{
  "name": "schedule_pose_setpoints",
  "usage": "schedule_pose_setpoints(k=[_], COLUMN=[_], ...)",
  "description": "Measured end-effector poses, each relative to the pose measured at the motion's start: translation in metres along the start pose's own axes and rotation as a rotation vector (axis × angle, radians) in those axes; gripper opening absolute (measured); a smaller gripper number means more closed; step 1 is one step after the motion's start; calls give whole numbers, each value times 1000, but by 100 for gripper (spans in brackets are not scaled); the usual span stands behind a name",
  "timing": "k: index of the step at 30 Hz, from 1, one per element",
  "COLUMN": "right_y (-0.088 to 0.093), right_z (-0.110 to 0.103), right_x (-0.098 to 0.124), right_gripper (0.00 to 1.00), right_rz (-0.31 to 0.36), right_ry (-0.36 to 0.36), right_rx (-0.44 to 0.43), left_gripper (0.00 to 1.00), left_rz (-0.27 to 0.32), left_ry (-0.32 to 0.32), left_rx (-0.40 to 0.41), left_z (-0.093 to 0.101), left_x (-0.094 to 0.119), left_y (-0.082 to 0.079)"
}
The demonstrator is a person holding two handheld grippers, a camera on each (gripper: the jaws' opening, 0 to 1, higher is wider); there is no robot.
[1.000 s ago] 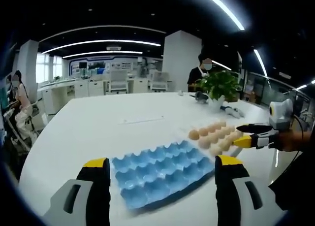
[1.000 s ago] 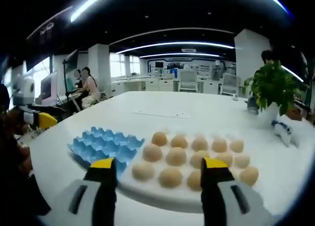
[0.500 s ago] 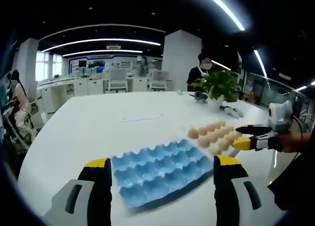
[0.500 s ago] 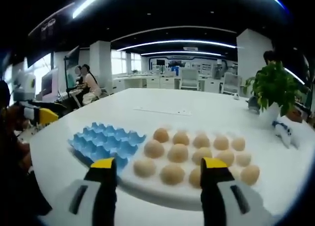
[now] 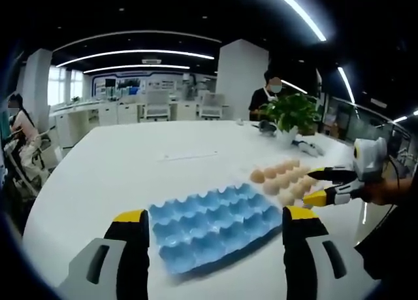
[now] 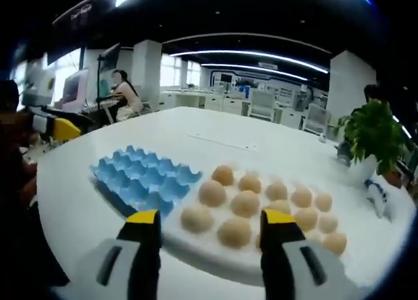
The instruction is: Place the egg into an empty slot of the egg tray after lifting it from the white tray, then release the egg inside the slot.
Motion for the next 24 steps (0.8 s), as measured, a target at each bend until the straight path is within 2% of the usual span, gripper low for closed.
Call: schedule_pose_setpoints(k=[3,6,8,11,13,15,18,20,24], right_y=[-1,-1,1,1,2,7,7,11,11], right_z=[-4,-8,-8,-6,-1,1,0,-2,-3], right_x=[-9,-18,-25,-28,-29,-31,-36,-40,-41], right_gripper=[58,56,52,40,40,38,38,38,28], right_rz=[-13,-50,-94,-107,-135,-180,-197,-240,-251], right_ry=[-14,-34,-48,-59,-61,-84,-119,-154,-154], right_rx=[19,100,158,181,227,263,283,326,342], left_gripper=[86,85,85,85,85,85,85,85,84], left_rz=[4,2,0,3,7,8,7,8,10], left_ry=[-10,-14,-15,-19,-18,-21,-22,-24,-25], left_rx=[-5,-4,2,-1,2,3,10,11,12], left_z=[-2,-4,-5,-6,-6,-7,-8,-8,-9], left_x=[0,0,0,-1,-1,-1,-2,-2,-2], left_y=[-1,-1,-1,-1,-2,-2,-3,-3,-4])
Point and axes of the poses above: the point that each gripper's makers call its tool centre point, and the gripper's own axes: x roughly backward along the fingers, z roughly to its right, y roughly out of its underside, the point moved 2 cm from there along x, roughly backward along the fingers, and after that the axes turned 13 degrees about -y, right-handed, at the moved point
